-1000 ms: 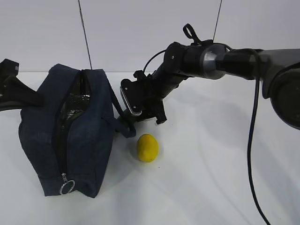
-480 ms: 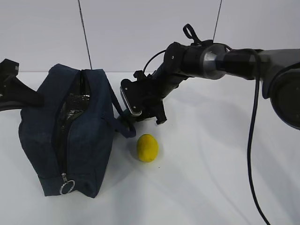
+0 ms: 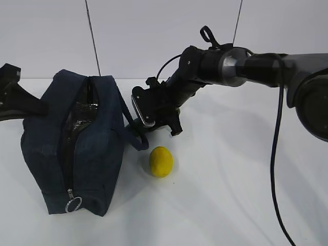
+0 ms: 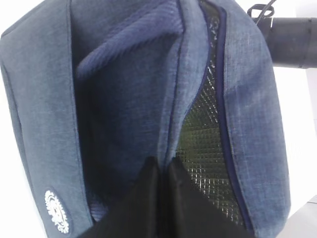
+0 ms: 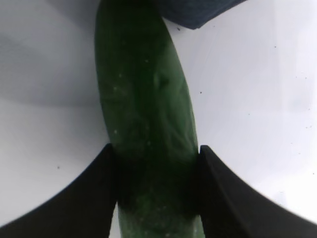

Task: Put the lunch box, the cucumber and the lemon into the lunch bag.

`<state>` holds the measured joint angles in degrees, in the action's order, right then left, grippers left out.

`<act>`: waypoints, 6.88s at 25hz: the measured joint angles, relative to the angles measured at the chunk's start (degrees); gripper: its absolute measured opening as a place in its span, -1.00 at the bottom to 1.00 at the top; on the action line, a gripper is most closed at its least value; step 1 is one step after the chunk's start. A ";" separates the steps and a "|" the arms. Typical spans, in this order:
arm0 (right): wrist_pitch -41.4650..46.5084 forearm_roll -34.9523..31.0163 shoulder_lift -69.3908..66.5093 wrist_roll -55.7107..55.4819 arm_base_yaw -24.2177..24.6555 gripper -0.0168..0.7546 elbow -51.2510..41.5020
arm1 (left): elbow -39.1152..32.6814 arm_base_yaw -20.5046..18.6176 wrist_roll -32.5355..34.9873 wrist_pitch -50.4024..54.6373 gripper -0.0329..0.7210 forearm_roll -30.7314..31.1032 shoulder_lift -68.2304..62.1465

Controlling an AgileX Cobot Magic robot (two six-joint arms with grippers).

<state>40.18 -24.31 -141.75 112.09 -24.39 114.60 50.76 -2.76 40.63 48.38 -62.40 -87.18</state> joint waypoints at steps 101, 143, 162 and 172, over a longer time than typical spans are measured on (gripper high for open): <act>27.44 7.65 11.79 -144.23 -15.67 -0.03 10.50 | 0.00 0.00 0.79 -1.10 -0.92 -9.44 0.00; 31.16 9.35 17.05 -115.68 -15.67 0.52 16.25 | 0.00 0.00 1.25 0.33 -0.92 -9.44 0.00; 32.01 42.73 22.63 -95.85 -15.67 0.52 20.69 | 0.00 0.00 1.25 1.60 -0.92 -9.44 0.00; 32.01 33.28 24.57 -97.63 -15.06 0.53 14.88 | 0.00 0.00 1.25 2.31 -0.92 -9.44 0.00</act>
<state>72.19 8.97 -117.18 14.46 -39.44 129.48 50.76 -2.76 41.88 50.69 -71.84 -87.18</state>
